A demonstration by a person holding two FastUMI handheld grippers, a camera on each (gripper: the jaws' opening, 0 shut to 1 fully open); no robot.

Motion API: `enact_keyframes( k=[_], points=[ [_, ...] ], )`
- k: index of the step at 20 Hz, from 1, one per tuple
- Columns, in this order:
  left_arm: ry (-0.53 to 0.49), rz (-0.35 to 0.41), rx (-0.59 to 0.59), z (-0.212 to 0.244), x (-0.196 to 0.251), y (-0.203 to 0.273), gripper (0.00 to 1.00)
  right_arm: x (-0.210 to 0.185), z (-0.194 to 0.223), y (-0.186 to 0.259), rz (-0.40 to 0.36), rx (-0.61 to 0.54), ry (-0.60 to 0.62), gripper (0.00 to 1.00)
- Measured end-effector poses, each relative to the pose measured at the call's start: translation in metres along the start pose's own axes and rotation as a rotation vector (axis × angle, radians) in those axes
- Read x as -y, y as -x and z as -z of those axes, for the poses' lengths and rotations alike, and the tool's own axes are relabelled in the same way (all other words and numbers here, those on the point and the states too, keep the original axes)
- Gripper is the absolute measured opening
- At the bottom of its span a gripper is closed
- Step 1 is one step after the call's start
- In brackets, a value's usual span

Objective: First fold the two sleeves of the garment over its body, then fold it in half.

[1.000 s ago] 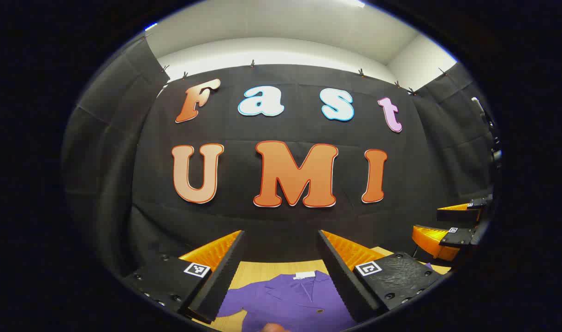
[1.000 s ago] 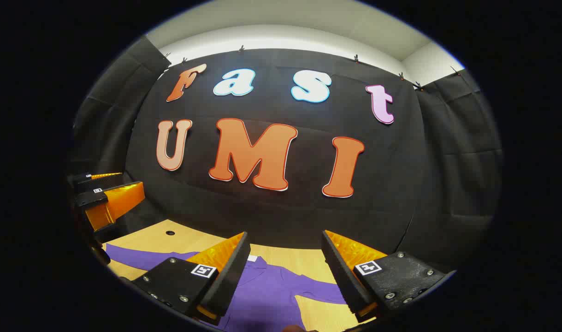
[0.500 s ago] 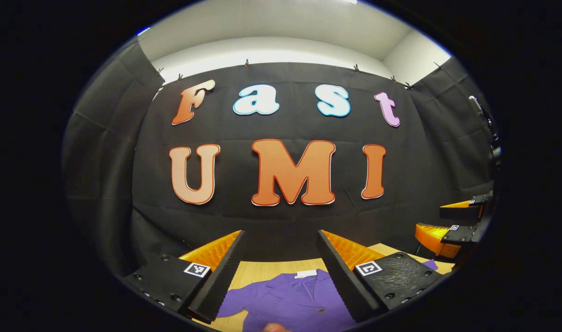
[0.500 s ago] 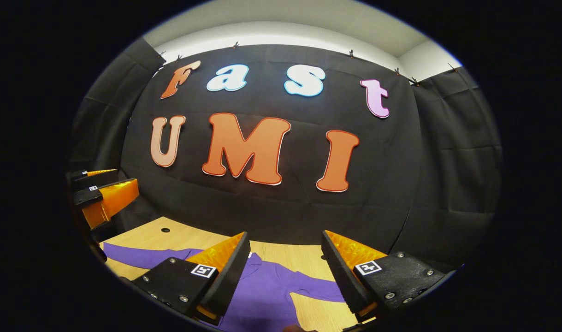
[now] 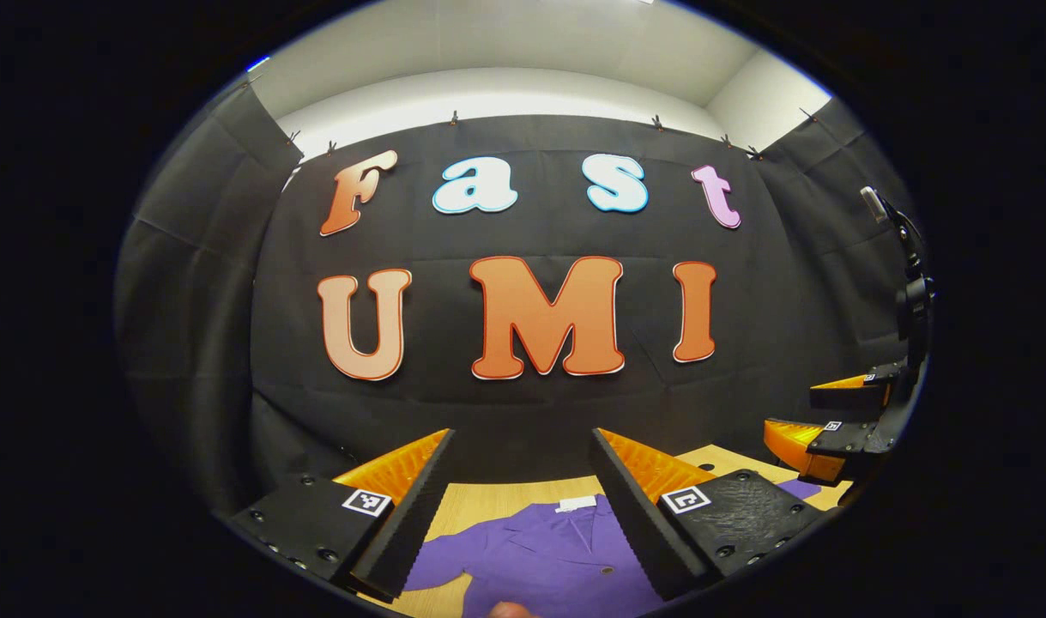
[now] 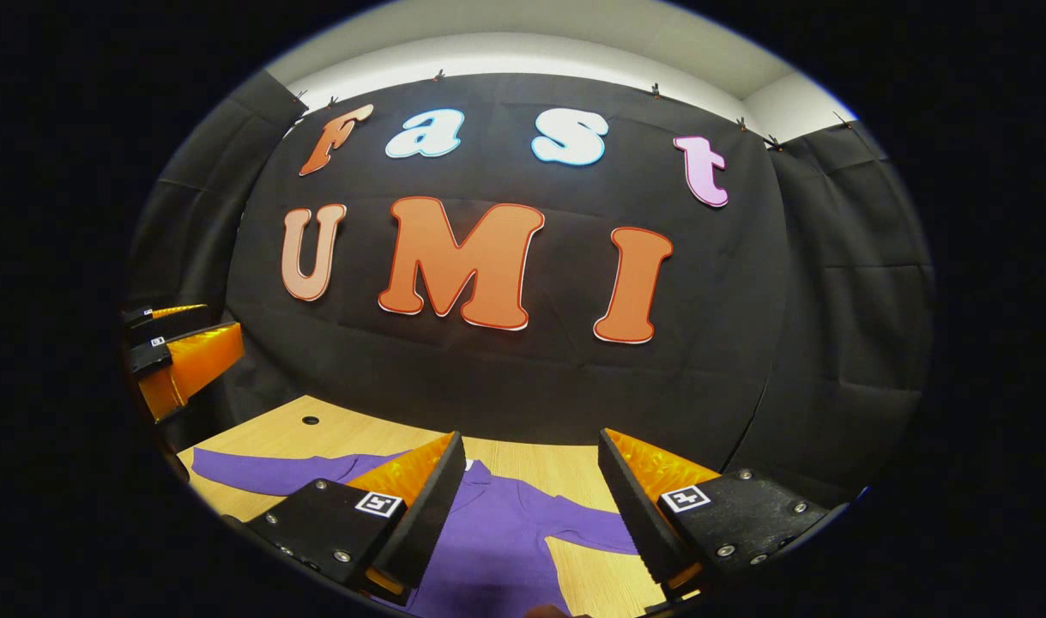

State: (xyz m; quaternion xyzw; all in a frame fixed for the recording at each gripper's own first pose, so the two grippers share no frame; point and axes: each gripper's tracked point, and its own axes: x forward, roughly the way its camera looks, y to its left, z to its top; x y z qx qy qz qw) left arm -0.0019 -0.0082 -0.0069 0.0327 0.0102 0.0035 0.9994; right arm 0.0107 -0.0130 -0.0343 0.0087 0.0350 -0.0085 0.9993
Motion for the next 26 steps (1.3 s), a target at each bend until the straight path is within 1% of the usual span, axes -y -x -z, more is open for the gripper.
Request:
enact_keyframes(
  k=[3, 6, 10, 14, 16, 19, 22, 23, 24, 26],
  points=[
    [-0.006, -0.016, 0.002, 0.000, -0.001, 0.002, 0.98, 0.010, 0.007, -0.008, 0.018, -0.020, 0.000, 0.94],
    [-0.010, -0.029, 0.006, -0.002, -0.002, 0.003, 0.99, 0.034, 0.020, -0.021, 0.064, -0.051, 0.008, 0.94],
    [-0.013, -0.041, 0.027, -0.008, -0.006, 0.005, 0.98, 0.082, 0.052, -0.040, 0.158, -0.110, 0.024, 0.94],
    [-0.030, -0.049, 0.035, -0.007, -0.005, 0.004, 0.98, 0.135, 0.093, -0.057, 0.255, -0.203, 0.013, 0.94],
    [-0.038, -0.052, 0.031, -0.006, -0.006, 0.003, 0.98, 0.161, 0.115, -0.071, 0.305, -0.247, -0.017, 0.94],
    [-0.045, -0.061, 0.022, -0.005, -0.004, -0.002, 0.98, 0.201, 0.163, -0.079, 0.368, -0.352, -0.073, 0.94],
    [-0.066, -0.057, 0.008, -0.005, 0.012, -0.040, 0.98, 0.239, 0.212, -0.090, 0.433, -0.485, -0.110, 0.95],
    [-0.072, -0.057, 0.003, -0.002, 0.012, -0.041, 0.98, 0.248, 0.230, -0.091, 0.443, -0.536, -0.131, 0.94],
    [-0.077, -0.059, -0.004, -0.001, 0.013, -0.044, 1.00, 0.255, 0.243, -0.089, 0.449, -0.586, -0.159, 0.95],
    [-0.090, -0.069, -0.023, 0.003, 0.015, -0.050, 1.00, 0.266, 0.271, -0.087, 0.435, -0.680, -0.236, 0.95]
  ],
)
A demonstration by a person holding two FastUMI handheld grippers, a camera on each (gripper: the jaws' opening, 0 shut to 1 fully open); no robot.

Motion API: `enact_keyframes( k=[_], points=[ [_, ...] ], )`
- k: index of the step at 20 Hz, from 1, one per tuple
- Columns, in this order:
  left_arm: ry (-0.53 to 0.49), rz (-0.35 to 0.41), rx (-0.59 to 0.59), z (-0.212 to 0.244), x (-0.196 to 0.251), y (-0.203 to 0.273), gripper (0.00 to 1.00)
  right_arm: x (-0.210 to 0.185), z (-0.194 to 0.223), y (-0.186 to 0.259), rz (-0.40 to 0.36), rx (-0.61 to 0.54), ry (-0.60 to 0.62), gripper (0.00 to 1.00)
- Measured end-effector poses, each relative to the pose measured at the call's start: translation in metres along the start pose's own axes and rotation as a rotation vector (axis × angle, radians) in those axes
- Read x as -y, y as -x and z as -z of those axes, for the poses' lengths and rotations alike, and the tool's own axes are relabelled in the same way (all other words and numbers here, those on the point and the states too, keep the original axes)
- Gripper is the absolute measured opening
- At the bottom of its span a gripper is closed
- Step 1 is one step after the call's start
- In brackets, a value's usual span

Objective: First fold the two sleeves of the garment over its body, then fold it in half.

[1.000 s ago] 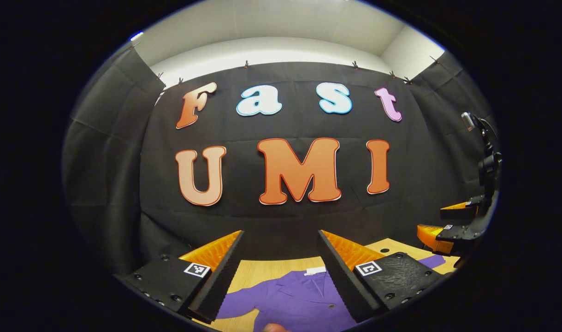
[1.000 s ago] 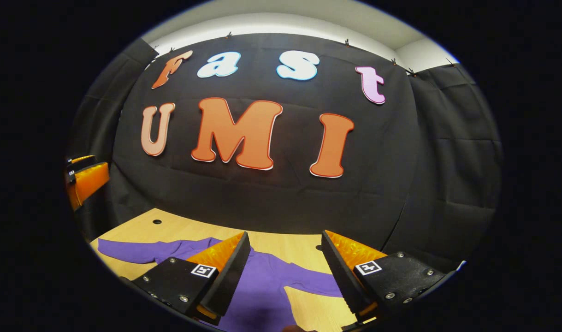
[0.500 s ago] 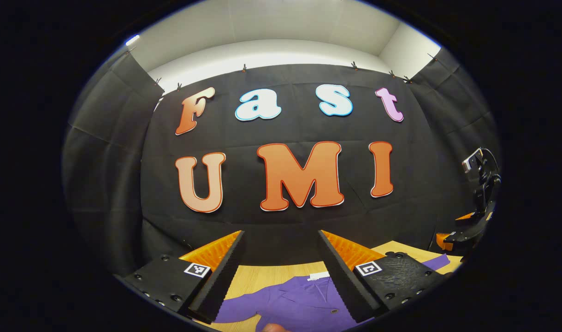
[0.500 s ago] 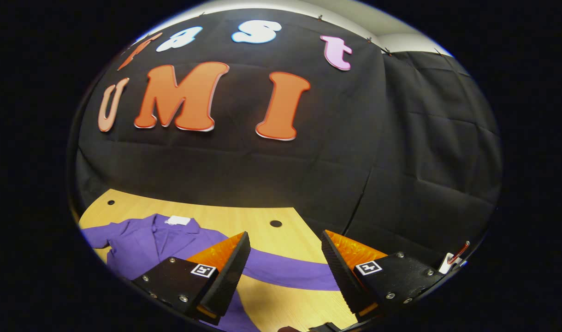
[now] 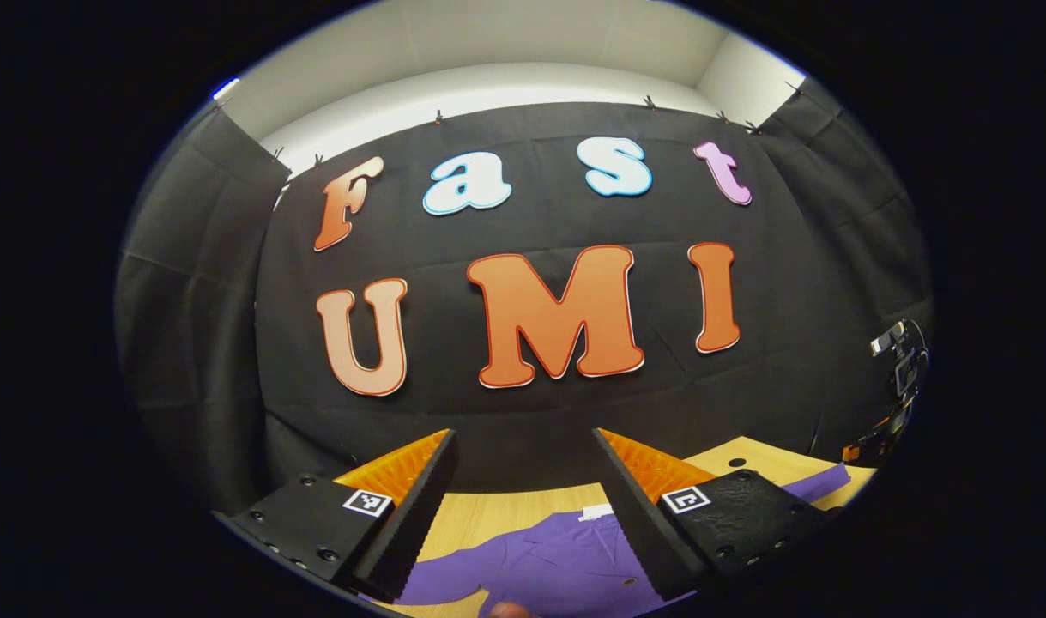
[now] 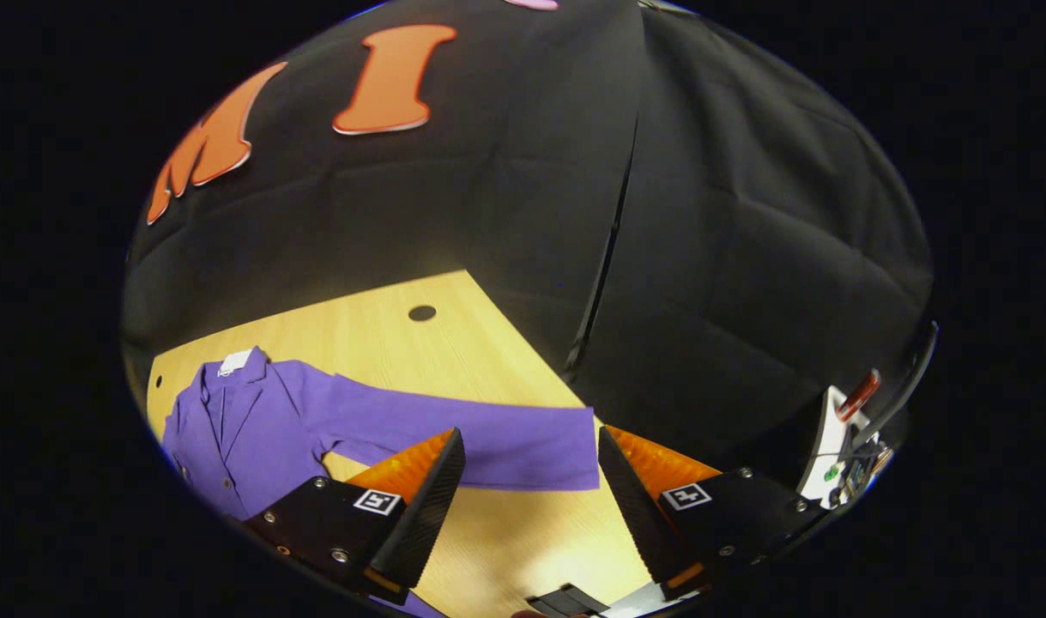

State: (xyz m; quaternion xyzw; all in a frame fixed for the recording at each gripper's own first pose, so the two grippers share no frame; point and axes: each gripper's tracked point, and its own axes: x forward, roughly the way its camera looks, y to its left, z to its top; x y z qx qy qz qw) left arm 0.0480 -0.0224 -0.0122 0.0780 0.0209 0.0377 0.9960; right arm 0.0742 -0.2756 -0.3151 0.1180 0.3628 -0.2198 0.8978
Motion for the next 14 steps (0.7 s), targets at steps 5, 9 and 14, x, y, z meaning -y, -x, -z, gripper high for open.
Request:
enact_keyframes(
  k=[5, 9, 14],
  points=[
    [-0.014, -0.005, -0.072, 0.020, 0.016, -0.016, 0.98, 0.028, 0.030, -0.045, -0.007, -0.186, -0.050, 0.95],
    [-0.021, -0.006, -0.127, 0.034, 0.032, -0.027, 0.99, 0.041, 0.045, -0.075, 0.000, -0.316, -0.016, 0.95],
    [-0.042, -0.015, -0.181, 0.050, 0.046, -0.027, 0.99, 0.032, 0.043, -0.107, -0.038, -0.443, 0.015, 0.95]
  ],
)
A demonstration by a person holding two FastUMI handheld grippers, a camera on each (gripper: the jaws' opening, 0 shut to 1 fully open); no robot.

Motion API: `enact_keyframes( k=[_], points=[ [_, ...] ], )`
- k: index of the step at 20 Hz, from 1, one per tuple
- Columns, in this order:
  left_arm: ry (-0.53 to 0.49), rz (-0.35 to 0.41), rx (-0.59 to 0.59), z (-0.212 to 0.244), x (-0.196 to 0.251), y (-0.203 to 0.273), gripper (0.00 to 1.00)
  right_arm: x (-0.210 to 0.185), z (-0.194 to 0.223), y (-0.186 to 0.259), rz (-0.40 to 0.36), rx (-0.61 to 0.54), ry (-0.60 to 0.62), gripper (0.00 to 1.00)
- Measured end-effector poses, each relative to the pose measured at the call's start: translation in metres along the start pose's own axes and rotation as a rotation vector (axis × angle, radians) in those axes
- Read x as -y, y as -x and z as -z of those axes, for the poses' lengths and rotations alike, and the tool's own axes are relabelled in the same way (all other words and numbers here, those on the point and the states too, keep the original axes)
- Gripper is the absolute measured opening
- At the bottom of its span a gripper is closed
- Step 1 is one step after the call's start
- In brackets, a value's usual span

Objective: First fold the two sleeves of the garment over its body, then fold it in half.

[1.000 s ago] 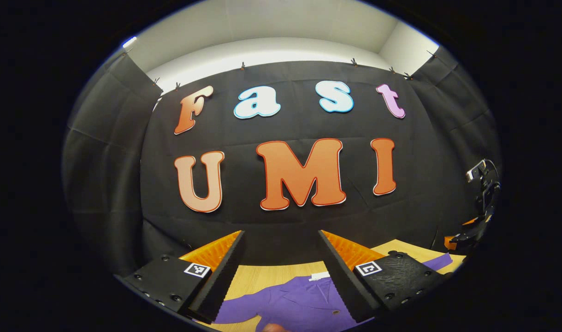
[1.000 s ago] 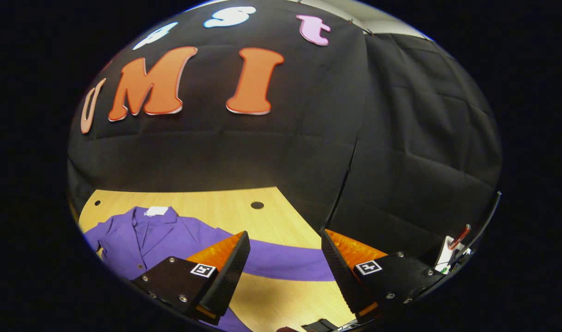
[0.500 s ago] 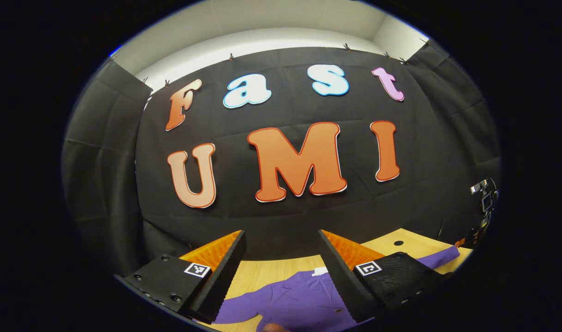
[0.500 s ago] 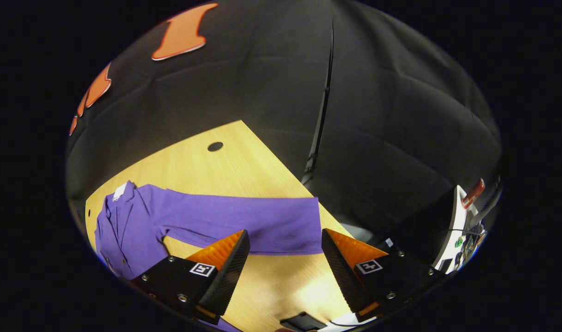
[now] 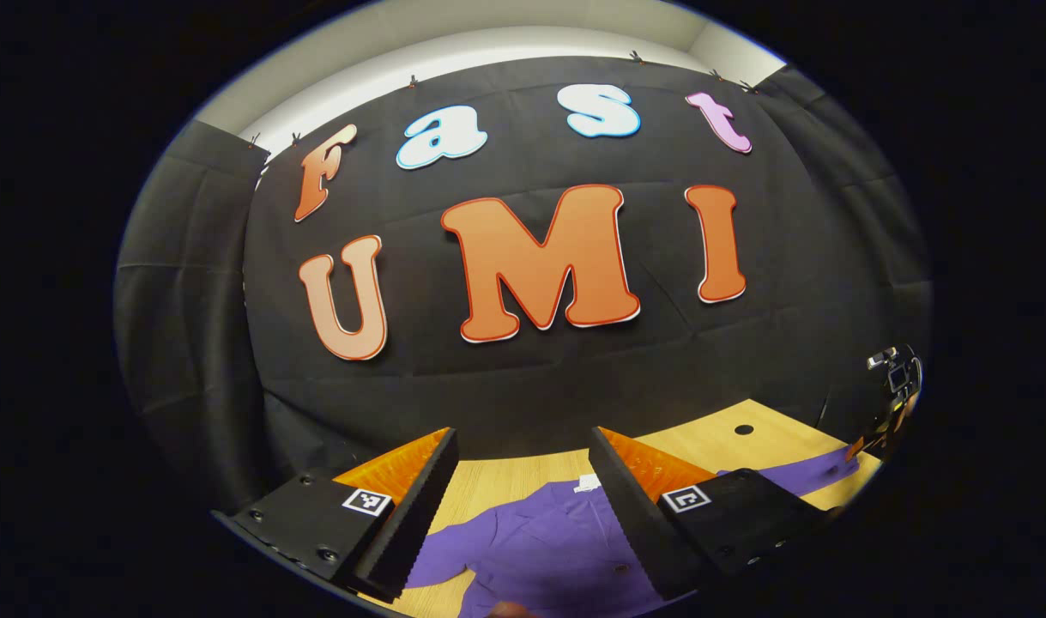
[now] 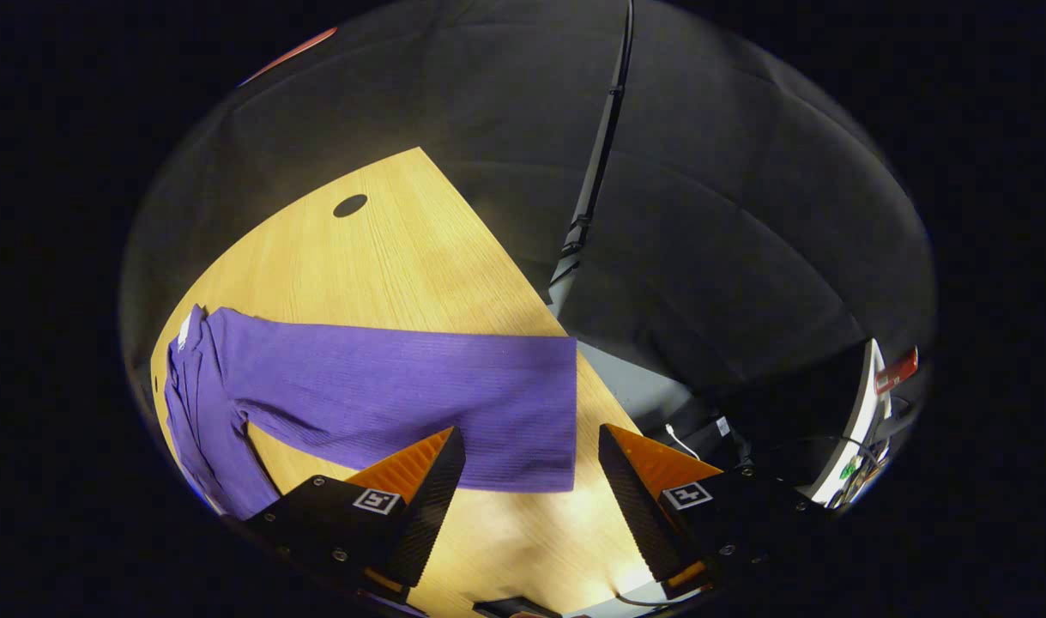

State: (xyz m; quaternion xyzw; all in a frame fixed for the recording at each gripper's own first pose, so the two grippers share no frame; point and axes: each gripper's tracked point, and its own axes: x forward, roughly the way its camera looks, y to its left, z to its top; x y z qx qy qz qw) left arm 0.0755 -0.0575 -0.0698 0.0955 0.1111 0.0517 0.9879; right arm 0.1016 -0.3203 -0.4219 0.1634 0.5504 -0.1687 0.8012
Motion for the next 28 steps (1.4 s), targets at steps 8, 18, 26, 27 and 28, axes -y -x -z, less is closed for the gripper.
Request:
enact_keyframes(
  k=[8, 18, 26, 27, 28],
  points=[
    [-0.023, -0.037, -0.053, 0.015, 0.007, 0.009, 0.98, 0.009, 0.002, -0.032, -0.038, -0.126, -0.003, 0.94],
    [-0.065, -0.025, -0.083, 0.023, 0.023, 0.017, 0.98, 0.002, 0.004, -0.037, -0.045, -0.138, 0.005, 0.44],
    [-0.060, 0.020, -0.055, 0.019, 0.021, 0.018, 1.00, -0.032, -0.013, 0.000, -0.120, -0.042, -0.008, 0.05],
    [-0.055, 0.027, -0.052, 0.018, 0.018, 0.018, 1.00, -0.037, -0.017, 0.010, -0.121, -0.022, 0.003, 0.05],
    [-0.050, 0.032, -0.049, 0.020, 0.013, 0.019, 1.00, -0.043, -0.020, 0.020, -0.128, -0.003, 0.007, 0.04]
  ],
)
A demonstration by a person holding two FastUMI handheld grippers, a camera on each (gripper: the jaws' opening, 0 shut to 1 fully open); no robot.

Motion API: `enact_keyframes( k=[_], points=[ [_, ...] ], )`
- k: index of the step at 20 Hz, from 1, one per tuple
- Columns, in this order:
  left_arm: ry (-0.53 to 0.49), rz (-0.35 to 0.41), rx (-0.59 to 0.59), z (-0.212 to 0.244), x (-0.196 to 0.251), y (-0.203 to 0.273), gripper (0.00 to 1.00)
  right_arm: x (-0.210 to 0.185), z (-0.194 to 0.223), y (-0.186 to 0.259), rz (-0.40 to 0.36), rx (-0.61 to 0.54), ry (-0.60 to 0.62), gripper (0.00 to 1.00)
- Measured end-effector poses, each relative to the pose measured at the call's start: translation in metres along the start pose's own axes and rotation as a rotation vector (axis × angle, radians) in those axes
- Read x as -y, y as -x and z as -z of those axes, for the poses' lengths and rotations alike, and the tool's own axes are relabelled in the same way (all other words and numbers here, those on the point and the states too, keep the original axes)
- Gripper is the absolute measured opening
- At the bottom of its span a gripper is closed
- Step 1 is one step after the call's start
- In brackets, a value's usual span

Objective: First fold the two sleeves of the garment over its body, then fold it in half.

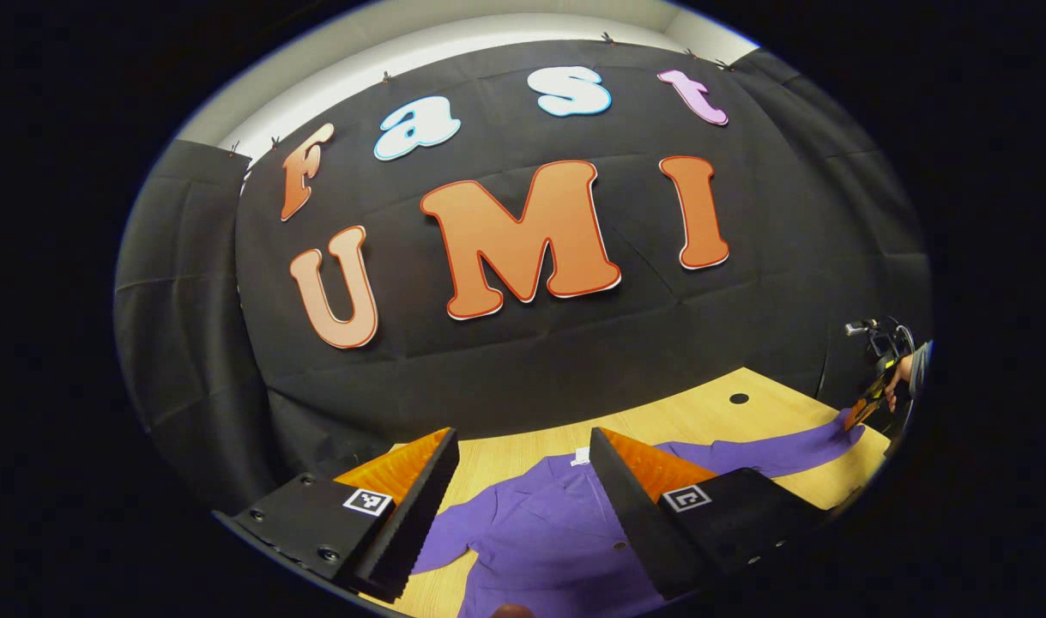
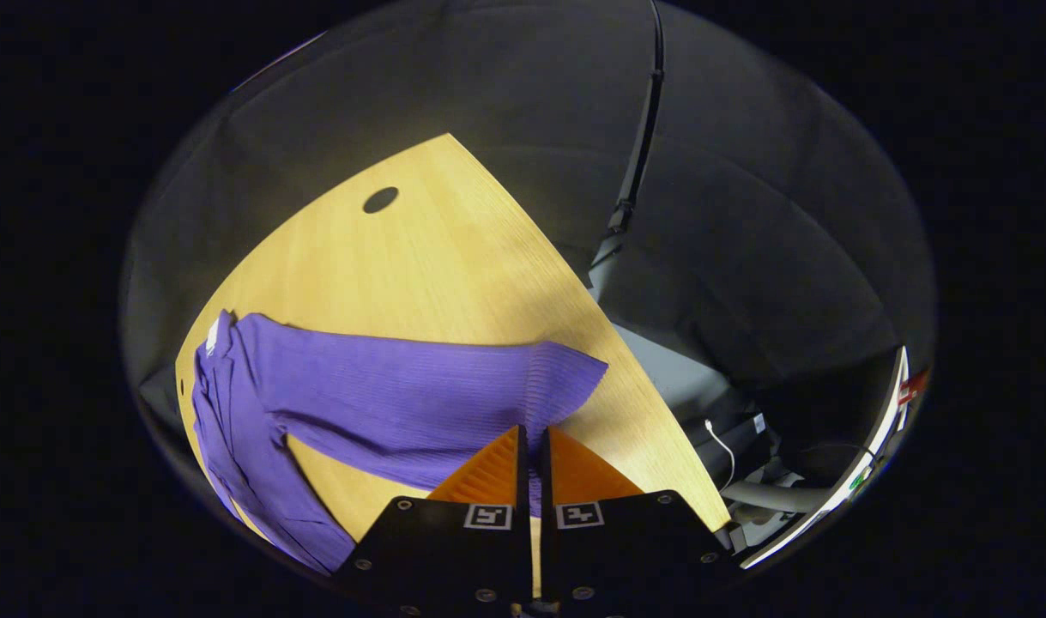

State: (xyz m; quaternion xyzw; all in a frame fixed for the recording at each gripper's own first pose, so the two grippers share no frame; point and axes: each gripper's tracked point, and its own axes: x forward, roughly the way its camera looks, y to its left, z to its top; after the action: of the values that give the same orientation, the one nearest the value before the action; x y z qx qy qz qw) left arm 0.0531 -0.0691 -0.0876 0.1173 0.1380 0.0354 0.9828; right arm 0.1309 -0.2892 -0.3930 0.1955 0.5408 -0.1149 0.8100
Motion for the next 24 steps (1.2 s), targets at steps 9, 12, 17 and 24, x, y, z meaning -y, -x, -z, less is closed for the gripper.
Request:
enact_keyframes(
  k=[9, 12, 17, 24],
  points=[
    [0.061, 0.024, 0.026, 0.011, -0.067, -0.003, 0.98, -0.086, -0.020, 0.116, -0.045, 0.179, 0.043, 0.04],
    [0.085, 0.025, 0.020, 0.020, -0.092, -0.004, 0.98, -0.109, -0.026, 0.154, -0.036, 0.239, 0.058, 0.04],
    [0.112, -0.003, 0.016, 0.032, -0.138, -0.005, 0.98, -0.170, -0.027, 0.198, -0.087, 0.303, 0.073, 0.04],
    [0.126, -0.053, -0.002, 0.055, -0.192, -0.003, 0.99, -0.278, -0.014, 0.212, -0.202, 0.326, 0.208, 0.04]
  ],
)
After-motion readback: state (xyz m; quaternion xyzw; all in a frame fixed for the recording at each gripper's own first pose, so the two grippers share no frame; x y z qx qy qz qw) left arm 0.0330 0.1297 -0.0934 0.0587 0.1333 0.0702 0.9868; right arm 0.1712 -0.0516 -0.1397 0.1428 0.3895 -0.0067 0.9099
